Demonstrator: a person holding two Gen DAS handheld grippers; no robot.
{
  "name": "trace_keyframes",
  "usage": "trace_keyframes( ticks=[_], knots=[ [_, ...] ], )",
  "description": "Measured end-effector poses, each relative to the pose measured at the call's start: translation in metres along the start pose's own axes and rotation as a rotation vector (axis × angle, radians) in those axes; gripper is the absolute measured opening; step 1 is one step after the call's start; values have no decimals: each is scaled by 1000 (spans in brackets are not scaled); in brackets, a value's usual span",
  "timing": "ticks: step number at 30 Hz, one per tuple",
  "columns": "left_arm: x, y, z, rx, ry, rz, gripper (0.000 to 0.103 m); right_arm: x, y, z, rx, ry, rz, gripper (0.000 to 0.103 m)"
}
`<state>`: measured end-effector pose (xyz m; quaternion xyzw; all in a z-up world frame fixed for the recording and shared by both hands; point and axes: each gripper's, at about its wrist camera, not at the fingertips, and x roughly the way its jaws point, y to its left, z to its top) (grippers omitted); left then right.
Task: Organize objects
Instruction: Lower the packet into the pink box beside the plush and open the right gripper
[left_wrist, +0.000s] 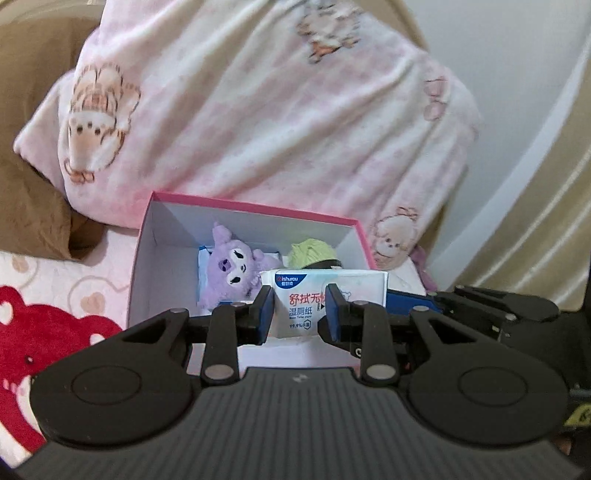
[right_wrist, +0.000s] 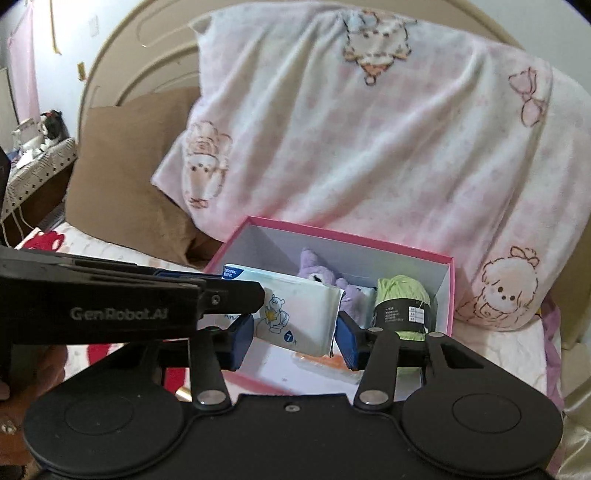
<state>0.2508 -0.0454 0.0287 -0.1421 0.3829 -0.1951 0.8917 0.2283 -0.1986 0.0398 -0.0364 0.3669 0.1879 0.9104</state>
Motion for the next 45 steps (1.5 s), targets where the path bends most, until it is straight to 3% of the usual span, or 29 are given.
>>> trace_keyframes(
  ticks=[8, 20, 29, 37, 42, 44, 45],
  knots=[
    [47, 24, -6, -88, 20, 15, 27, 54, -25, 8, 74, 101, 38, 54],
    [115, 49, -32, -149, 110, 5, 27, 116, -56, -31, 174, 185, 53, 53],
    [129, 54, -38, -159, 106, -1, 27, 132, -72, -42, 232, 192, 30, 45],
    [127, 55, -38, -123, 106, 52, 32, 123, -63, -42, 139, 136, -49, 45],
    [132, 57, -42, -110, 143, 75, 30, 117, -66, -42, 99, 175, -19, 45],
    [135, 56, -44, -116, 156, 45, 24, 119, -65, -47, 82, 198, -26, 43],
    [136, 55, -45, -120, 162, 32, 24, 121, -65, -49, 79, 200, -22, 34]
  ],
)
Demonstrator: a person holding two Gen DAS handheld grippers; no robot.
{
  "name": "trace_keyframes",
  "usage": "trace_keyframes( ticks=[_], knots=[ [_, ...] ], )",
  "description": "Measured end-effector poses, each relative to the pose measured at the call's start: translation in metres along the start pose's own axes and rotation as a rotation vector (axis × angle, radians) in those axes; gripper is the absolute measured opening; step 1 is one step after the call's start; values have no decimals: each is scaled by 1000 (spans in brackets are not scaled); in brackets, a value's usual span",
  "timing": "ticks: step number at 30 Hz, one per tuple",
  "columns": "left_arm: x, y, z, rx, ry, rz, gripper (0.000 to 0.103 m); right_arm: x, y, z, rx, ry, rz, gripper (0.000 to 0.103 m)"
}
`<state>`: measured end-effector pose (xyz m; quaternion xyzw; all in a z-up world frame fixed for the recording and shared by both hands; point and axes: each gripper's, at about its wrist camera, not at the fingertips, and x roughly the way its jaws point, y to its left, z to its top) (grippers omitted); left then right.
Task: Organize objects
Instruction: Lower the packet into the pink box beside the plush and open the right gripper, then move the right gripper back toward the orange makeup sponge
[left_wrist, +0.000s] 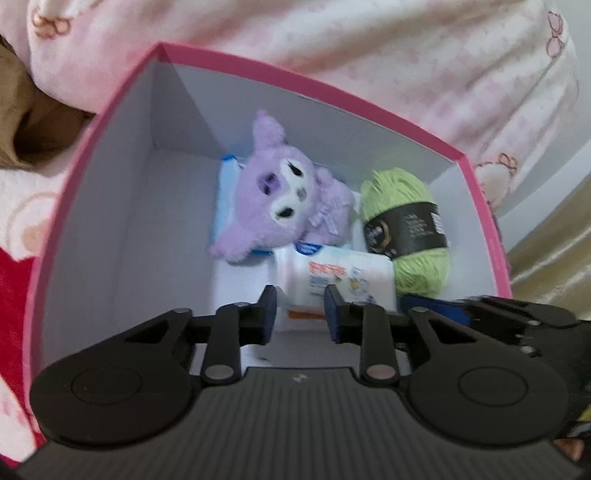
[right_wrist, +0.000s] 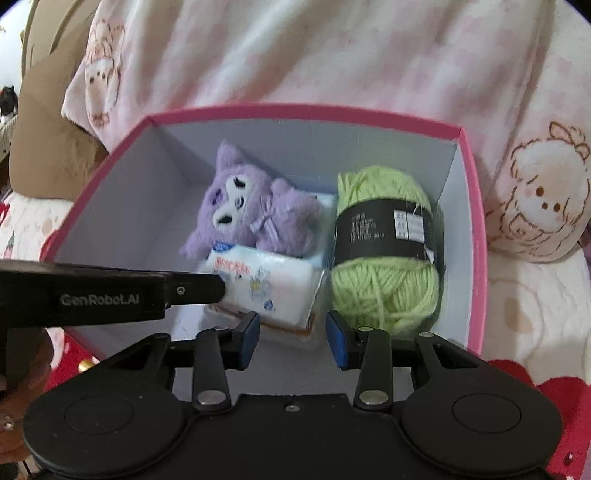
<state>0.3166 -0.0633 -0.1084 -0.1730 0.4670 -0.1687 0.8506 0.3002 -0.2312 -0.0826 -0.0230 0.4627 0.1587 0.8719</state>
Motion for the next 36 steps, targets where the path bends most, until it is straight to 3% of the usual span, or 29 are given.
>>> trace_keyframes(
  ticks=[1, 11, 15, 17, 22, 28, 36],
  knots=[
    [0, -1, -1, 2, -2, -2, 23, 3, -1, -1, 1, 3, 6, 28],
    [2, -9, -4, 52, -23, 0, 24, 8, -2, -2, 12, -6, -19, 28],
    [-3, -15, -3, 88, -11, 17, 29, 8, 0, -6, 6, -7, -7, 29],
    [-9, -18, -2, 104, -6, 20, 41, 0, 1, -7, 5, -23, -5, 34],
    [-40, -26, 2, 120, -13, 8, 49, -33, 1, -6, 27, -74, 4, 48],
    [-91, -48, 6, 188, -57, 18, 65, -80, 5, -20, 32, -166, -27, 50],
    [-156, -75, -8, 291, -41, 102, 76, -142, 32, -37, -2, -275, -34, 56]
  ],
)
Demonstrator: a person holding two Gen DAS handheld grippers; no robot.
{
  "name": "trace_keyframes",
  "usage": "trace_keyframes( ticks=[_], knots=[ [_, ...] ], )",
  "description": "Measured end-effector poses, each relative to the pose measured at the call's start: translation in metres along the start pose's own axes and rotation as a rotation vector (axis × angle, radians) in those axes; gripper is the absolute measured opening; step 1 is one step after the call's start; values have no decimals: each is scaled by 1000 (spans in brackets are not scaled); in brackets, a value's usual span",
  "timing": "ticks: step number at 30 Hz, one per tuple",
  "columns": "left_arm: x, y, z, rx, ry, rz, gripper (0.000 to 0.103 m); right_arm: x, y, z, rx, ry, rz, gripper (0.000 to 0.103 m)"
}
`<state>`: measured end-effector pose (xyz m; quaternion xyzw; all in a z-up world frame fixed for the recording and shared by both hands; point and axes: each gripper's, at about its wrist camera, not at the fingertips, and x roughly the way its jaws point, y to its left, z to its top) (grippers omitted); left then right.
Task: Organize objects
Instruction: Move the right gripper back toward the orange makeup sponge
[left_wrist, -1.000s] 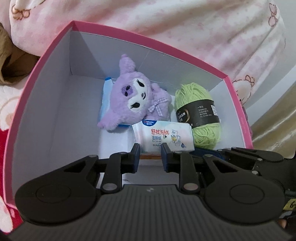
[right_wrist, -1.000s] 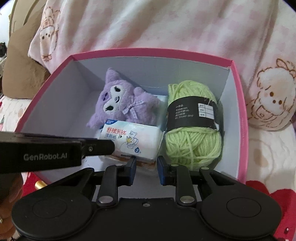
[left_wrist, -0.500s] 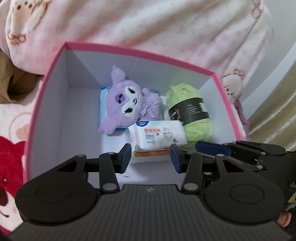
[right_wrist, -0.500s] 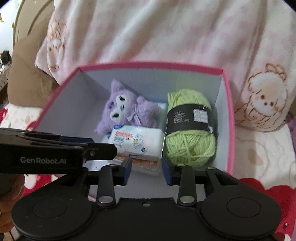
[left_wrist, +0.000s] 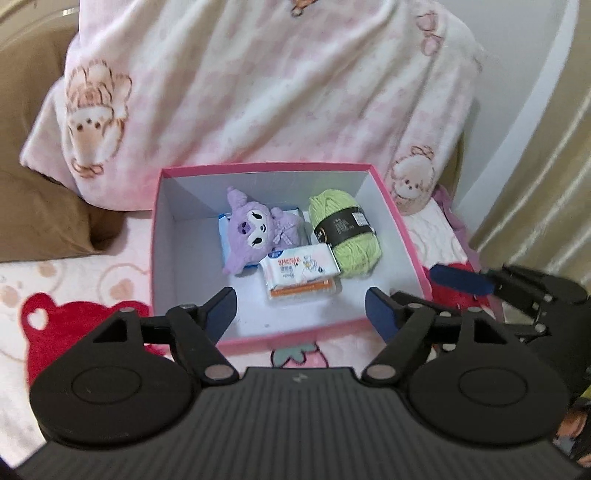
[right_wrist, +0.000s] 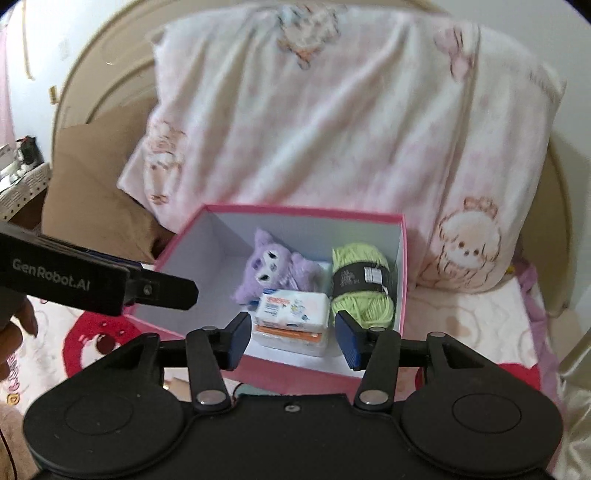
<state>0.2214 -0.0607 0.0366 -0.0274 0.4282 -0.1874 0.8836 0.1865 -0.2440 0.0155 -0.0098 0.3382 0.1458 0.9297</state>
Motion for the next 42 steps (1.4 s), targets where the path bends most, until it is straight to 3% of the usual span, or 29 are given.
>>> trace_keyframes(
  ticks=[3, 14, 20, 28, 34, 36, 42],
  knots=[
    [-25, -5, -3, 27, 3, 25, 79, -22, 13, 0, -34, -13, 8, 58],
    [-97, -12, -35, 96, 19, 97, 88, -98, 51, -7, -150, -36, 65, 90],
    [-108, -3, -64, 82, 26, 91, 95, -113, 69, -22, -189, -19, 90, 94],
    [-96, 13, -92, 46, -4, 88, 99, -106, 84, -50, -252, -44, 72, 97],
    [-64, 27, -98, -14, 39, 56, 99, -75, 93, -70, -339, -26, 154, 97],
    [-50, 33, -98, -20, 70, -26, 99, -59, 95, -78, -361, 9, 172, 97],
    [-17, 34, -104, 6, 109, -8, 99, -14, 104, -88, -401, 170, 196, 97]
  ],
)
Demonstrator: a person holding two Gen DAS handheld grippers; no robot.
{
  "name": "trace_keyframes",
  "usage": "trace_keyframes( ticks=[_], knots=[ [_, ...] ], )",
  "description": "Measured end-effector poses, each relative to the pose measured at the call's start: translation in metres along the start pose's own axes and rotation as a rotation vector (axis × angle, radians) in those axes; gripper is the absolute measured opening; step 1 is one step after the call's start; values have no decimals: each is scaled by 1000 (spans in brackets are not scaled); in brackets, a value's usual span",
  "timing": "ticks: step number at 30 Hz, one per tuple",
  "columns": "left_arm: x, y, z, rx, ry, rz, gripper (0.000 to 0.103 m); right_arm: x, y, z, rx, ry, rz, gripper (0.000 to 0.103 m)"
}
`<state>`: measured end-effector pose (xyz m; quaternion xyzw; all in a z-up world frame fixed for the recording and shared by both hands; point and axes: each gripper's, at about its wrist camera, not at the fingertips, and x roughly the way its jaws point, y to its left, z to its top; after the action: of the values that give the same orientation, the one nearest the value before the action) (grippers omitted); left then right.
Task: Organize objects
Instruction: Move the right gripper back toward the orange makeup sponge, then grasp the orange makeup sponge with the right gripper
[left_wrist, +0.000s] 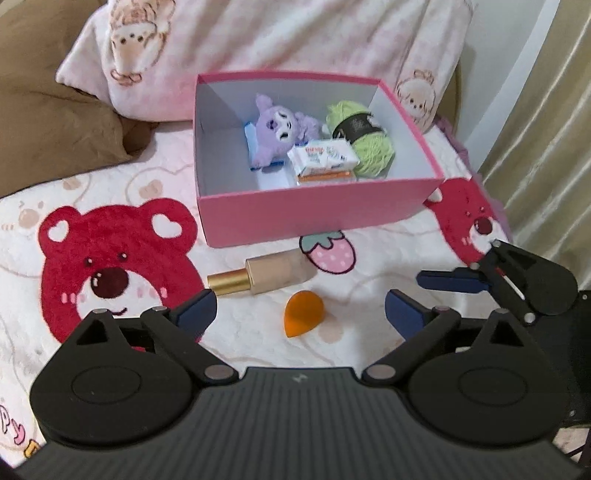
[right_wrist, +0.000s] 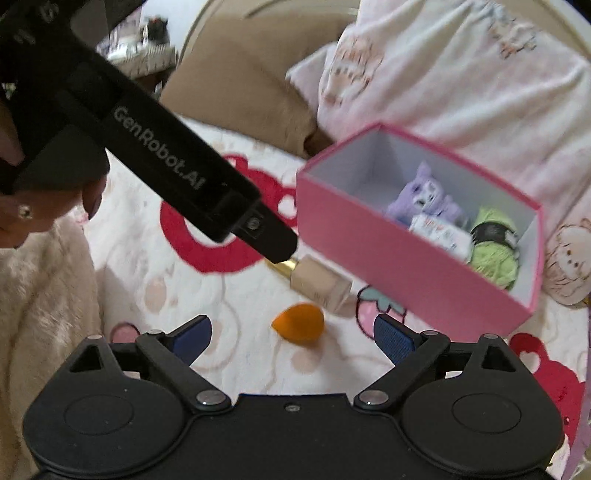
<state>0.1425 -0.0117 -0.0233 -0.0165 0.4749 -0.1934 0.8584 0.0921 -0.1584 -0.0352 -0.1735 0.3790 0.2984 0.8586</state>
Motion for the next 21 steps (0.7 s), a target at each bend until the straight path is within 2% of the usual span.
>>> trace_keyframes(
  ticks=[4, 7, 12, 15, 19, 21],
  knots=[
    [22, 9, -6, -35, 46, -57, 97, 24, -1, 0, -12, 25, -7, 96],
    [34, 13, -14, -38, 61, -26, 96, 43, -4, -1, 24, 54, -1, 96],
    [47, 23, -21, -53, 20, -34, 93, 66, -7, -9, 73, 84, 32, 95],
    [61, 25, -29, -74, 24, -23, 92, 74, -9, -17, 78, 90, 35, 91],
    [80, 27, -35, -86, 36, -21, 82, 83, -12, -24, 119, 105, 63, 87],
    [88, 28, -37, -96, 44, -21, 80, 86, -11, -25, 109, 95, 48, 86]
  ],
)
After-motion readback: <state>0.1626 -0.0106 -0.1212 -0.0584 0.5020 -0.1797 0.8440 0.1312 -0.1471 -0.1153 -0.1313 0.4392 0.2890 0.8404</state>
